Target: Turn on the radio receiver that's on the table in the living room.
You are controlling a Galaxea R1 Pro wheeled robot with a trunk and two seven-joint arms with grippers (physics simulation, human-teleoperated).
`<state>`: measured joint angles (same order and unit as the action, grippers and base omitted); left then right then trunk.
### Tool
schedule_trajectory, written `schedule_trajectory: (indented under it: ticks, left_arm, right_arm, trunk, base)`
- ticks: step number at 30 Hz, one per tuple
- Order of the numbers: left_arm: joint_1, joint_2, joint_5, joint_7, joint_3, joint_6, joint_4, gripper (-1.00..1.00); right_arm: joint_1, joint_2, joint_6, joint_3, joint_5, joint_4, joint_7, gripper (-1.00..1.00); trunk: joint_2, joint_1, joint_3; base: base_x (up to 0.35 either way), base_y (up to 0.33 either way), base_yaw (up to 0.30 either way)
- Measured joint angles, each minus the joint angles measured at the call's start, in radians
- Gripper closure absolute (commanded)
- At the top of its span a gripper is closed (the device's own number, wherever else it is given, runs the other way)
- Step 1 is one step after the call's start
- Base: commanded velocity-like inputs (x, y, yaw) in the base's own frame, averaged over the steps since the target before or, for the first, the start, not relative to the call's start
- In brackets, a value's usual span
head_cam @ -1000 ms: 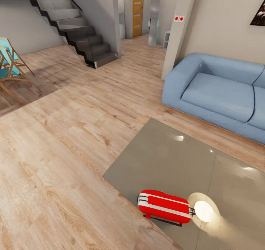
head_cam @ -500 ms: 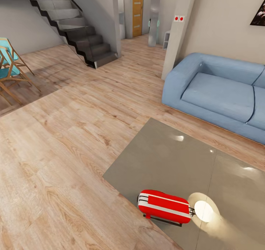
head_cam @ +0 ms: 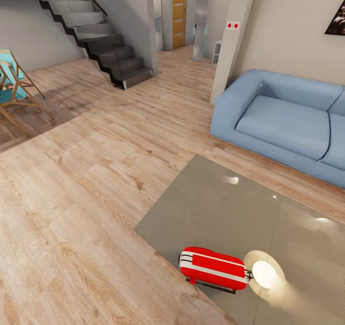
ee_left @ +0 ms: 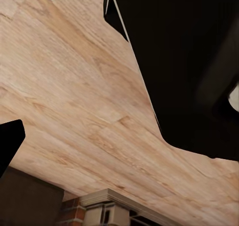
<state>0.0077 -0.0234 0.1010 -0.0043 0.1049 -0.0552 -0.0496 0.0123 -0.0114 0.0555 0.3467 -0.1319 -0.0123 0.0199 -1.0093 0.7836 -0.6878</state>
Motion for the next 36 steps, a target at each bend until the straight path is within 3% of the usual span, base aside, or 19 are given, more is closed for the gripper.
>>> schedule_trajectory:
  ticks: [31, 36]
  left_arm:
    - [0.000, -0.002, 0.005, 0.000, 0.005, 0.000, 0.000, -1.00]
    - [0.000, -0.002, 0.006, 0.000, 0.007, 0.000, 0.000, -1.00]
  right_arm:
    - [0.000, -0.001, 0.000, 0.000, 0.000, 0.000, 0.000, -1.00]
    - [0.000, 0.000, 0.000, 0.001, 0.000, 0.000, 0.000, -1.00]
  trunk:
    - [0.217, -0.119, 0.097]
    - [0.217, -0.119, 0.097]
  base:
    - [0.000, 0.000, 0.000]
    - [0.000, 0.000, 0.000]
